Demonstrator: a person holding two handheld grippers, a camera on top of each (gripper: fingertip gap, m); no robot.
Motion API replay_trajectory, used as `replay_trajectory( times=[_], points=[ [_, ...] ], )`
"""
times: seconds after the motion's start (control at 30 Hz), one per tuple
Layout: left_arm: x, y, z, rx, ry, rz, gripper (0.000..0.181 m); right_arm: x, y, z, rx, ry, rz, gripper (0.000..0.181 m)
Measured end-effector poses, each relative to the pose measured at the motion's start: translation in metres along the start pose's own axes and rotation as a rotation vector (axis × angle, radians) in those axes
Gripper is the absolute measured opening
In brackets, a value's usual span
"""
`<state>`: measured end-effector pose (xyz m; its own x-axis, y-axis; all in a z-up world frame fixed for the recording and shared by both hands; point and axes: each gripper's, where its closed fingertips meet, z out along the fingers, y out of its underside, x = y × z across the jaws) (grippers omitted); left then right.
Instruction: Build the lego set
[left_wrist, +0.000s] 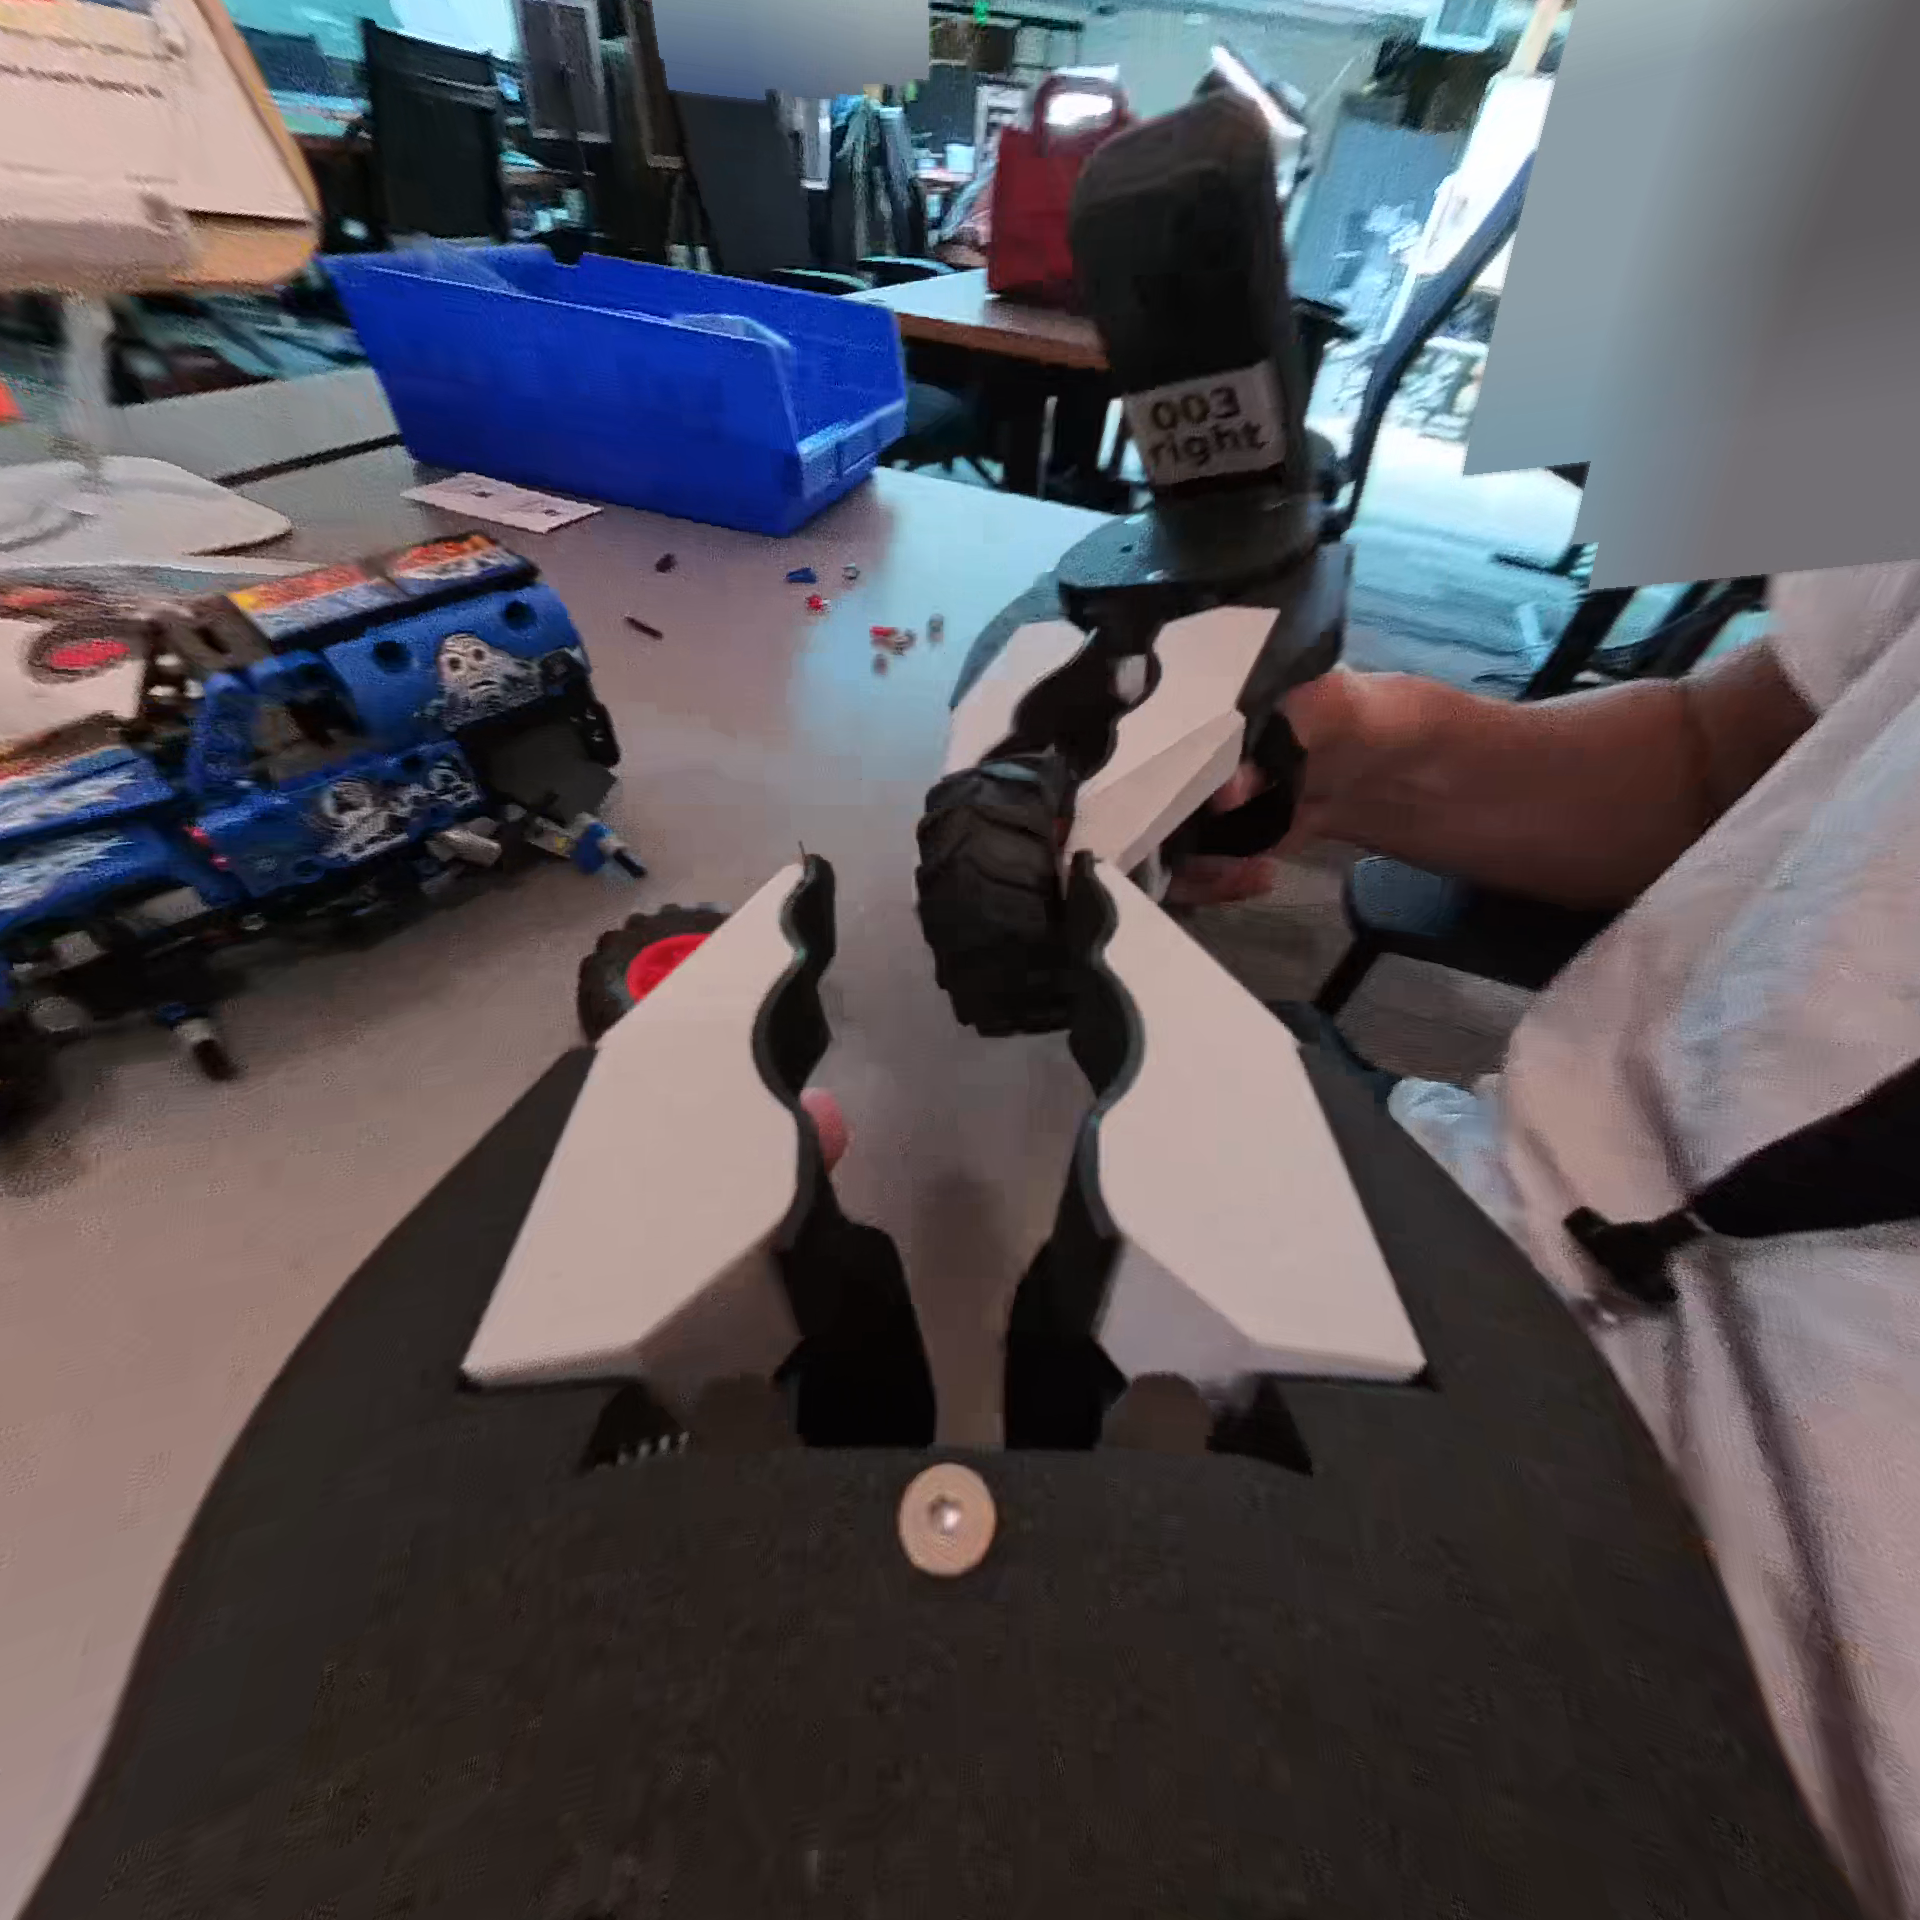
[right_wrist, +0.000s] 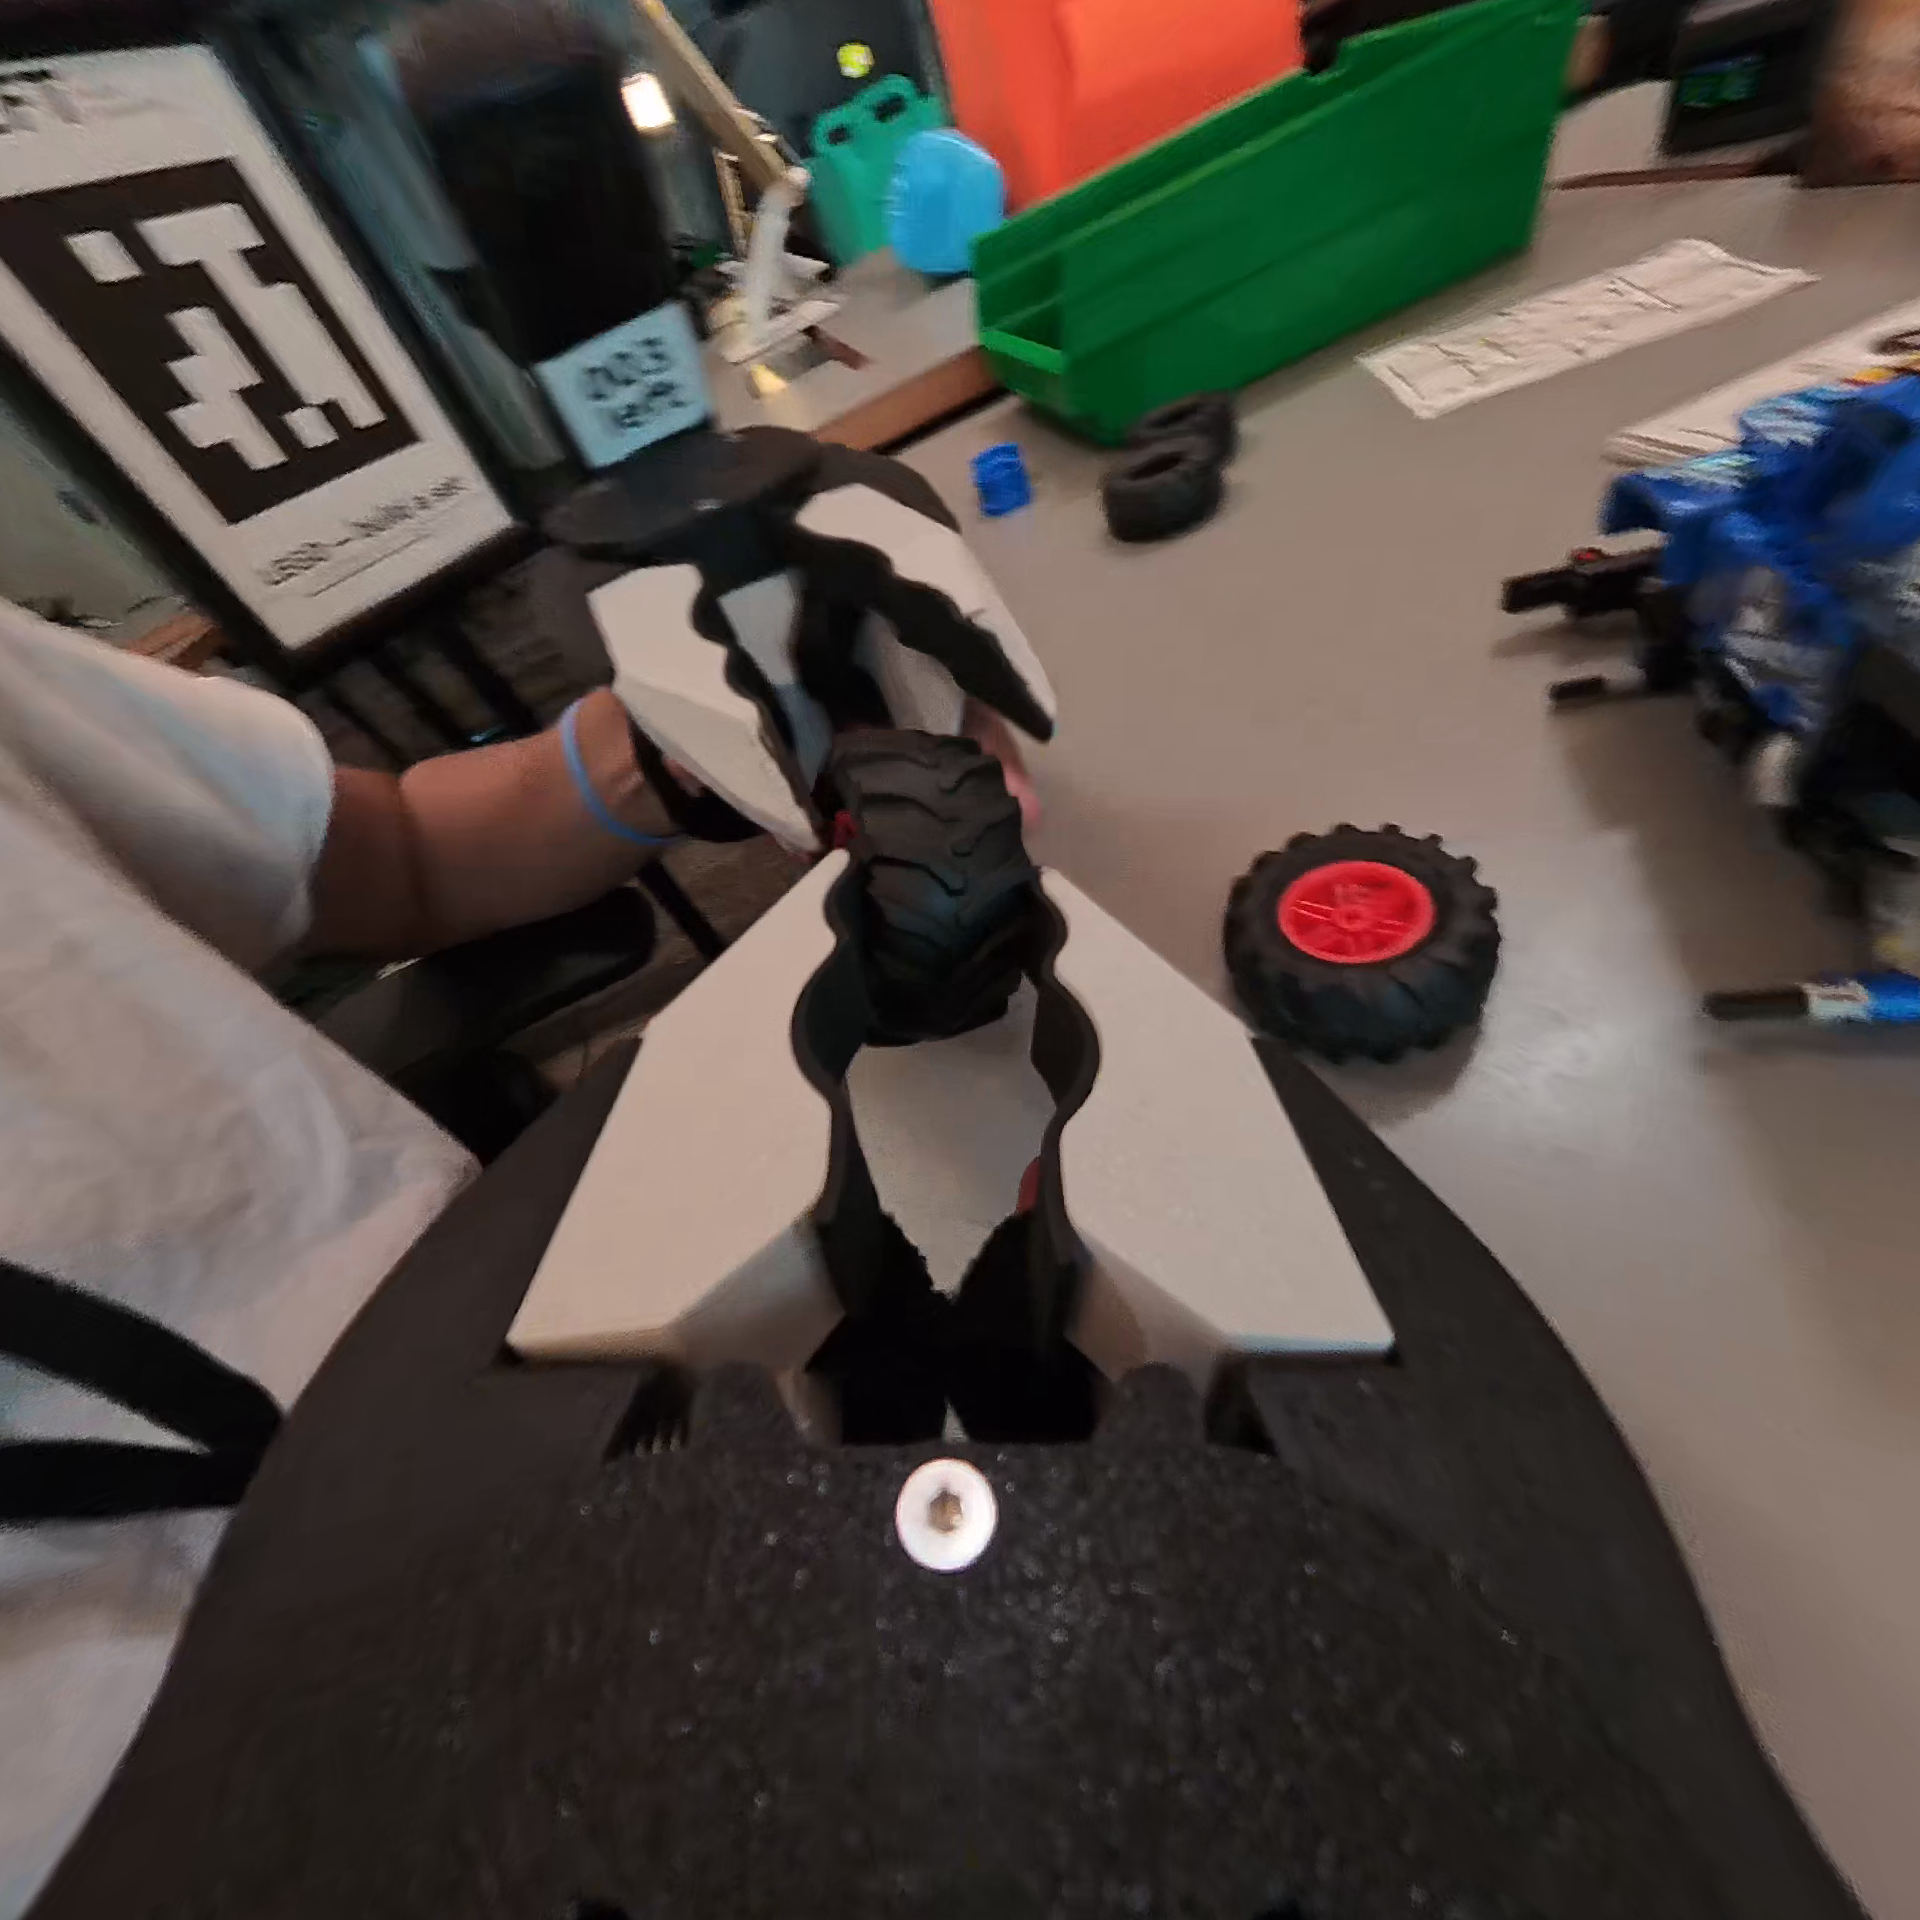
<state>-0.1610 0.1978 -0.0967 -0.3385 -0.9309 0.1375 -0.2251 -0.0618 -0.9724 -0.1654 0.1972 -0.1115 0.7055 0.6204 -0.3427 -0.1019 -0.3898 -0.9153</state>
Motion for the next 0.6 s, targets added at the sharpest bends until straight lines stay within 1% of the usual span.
replay_trajectory(
  times=[0.07, 0.1, 0.13, 0.17, 0.27, 0.43, 0.5, 0.6],
  points=[
    [0.016, 0.001, -0.002, -0.010, 0.143, -0.045, 0.042, -0.004, 0.000, 0.001, -0.004, -0.011, -0.051, 0.027],
    [0.020, 0.002, -0.002, -0.013, 0.169, -0.033, 0.041, -0.004, 0.002, 0.002, -0.021, -0.003, -0.074, 0.027],
    [0.019, 0.003, -0.001, -0.020, 0.150, -0.008, 0.039, -0.007, 0.001, 0.002, -0.018, -0.012, -0.088, 0.027],
    [0.016, 0.004, 0.000, -0.023, 0.119, 0.021, 0.029, -0.006, 0.001, 0.002, -0.018, -0.001, -0.086, 0.027],
    [0.014, 0.003, -0.001, -0.016, 0.071, 0.071, 0.028, -0.005, 0.001, 0.003, -0.026, 0.010, -0.039, 0.027],
    [0.008, 0.002, -0.003, 0.005, -0.049, 0.164, 0.026, 0.001, 0.002, 0.006, -0.048, 0.105, 0.014, 0.027],
    [0.007, 0.000, -0.002, 0.023, -0.086, 0.197, 0.025, 0.002, 0.000, 0.006, -0.041, 0.112, 0.049, 0.027],
    [0.003, 0.001, 0.001, 0.006, -0.135, 0.242, 0.025, 0.008, 0.003, 0.005, -0.061, 0.149, 0.071, 0.027]
  ],
)
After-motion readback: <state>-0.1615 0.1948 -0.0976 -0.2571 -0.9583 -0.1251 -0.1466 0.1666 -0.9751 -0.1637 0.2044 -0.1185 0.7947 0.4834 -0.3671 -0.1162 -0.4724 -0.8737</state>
